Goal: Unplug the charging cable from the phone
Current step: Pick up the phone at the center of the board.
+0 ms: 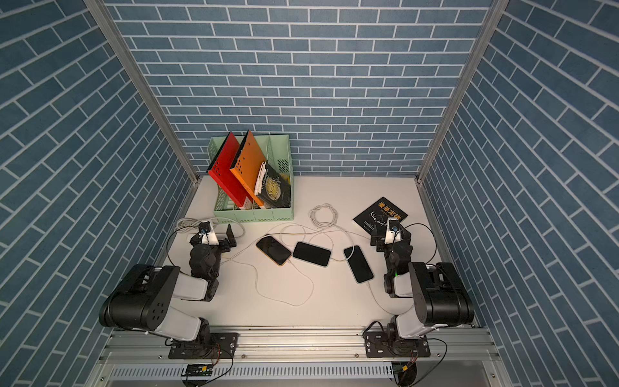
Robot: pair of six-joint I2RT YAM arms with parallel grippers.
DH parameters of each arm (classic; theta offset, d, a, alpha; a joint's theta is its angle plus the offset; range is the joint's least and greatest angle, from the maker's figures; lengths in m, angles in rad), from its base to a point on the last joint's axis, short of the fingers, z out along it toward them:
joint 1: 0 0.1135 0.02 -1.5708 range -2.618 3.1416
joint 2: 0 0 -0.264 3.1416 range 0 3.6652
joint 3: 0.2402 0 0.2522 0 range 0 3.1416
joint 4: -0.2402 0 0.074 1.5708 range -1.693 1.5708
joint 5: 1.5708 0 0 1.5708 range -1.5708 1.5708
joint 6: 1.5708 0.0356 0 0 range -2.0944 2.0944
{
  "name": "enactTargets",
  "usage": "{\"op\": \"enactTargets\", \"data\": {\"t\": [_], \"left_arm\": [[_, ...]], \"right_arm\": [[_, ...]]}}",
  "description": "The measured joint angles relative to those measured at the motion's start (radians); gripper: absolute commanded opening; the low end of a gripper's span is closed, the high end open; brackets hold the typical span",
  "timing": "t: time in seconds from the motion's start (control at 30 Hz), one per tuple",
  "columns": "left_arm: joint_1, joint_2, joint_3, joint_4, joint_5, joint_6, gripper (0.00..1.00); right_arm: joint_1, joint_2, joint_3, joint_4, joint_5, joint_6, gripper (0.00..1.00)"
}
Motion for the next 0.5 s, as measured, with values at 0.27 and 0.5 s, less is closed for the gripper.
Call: {"op": "enactTargets", "data": {"t": [0.27,0.5], "left_arm": [[0.0,0.0,0.0,0.0,0.0,0.002,1.0],[0.0,0.0,0.005,-0.001,0.0,0.003,1.0]], "right_arm": [[0.0,0.0,0.0,0.0,-0.005,0.0,0.99],[-0.001,0.0,0.0,-0.001,-0.007,0.0,0.99]]}}
